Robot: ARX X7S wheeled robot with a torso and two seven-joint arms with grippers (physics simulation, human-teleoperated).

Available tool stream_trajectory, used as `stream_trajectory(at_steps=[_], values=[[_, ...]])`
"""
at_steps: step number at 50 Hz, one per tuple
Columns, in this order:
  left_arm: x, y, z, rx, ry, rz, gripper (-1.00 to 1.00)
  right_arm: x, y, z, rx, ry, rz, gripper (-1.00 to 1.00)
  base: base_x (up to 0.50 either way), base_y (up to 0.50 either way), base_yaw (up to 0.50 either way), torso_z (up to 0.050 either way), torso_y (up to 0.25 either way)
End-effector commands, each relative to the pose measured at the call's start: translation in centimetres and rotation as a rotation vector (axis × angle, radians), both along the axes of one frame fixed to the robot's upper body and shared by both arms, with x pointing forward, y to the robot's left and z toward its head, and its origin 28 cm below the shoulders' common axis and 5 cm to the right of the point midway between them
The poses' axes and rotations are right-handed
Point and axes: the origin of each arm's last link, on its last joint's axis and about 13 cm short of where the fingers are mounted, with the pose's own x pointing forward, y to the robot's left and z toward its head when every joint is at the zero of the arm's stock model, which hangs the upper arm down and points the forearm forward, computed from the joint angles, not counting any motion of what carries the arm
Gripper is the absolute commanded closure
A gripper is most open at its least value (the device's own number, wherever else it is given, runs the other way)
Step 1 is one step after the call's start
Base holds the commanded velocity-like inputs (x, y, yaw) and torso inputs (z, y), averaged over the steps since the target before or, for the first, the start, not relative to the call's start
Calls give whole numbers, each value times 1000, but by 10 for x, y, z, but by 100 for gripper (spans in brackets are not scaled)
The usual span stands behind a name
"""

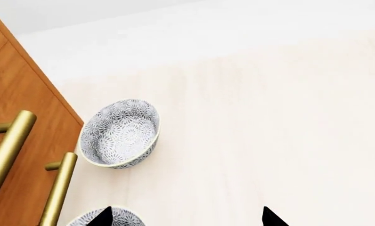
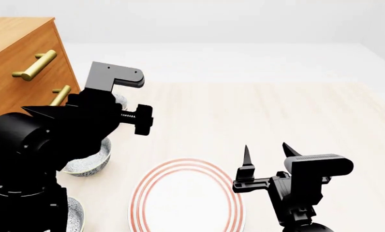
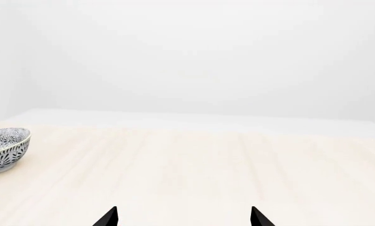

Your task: Put the bowl in the middle on the plate.

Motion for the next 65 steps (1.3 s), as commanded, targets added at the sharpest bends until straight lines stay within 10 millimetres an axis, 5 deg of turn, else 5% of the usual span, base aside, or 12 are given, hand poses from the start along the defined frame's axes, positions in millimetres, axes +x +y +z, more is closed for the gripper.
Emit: stream_trajectory(at_steps=[1,44,65], values=[[12,8,8,1,165,36,-100,0,0,-3,10,6,4,-100,0,0,0,0,0],[65,25,-55,49,404,162,-100,2,0,-4,15,17,2,-100,0,0,0,0,0],[65,28,-101,91,493,198,-100,1,-1,-6,22,18,-3,-100,0,0,0,0,0]])
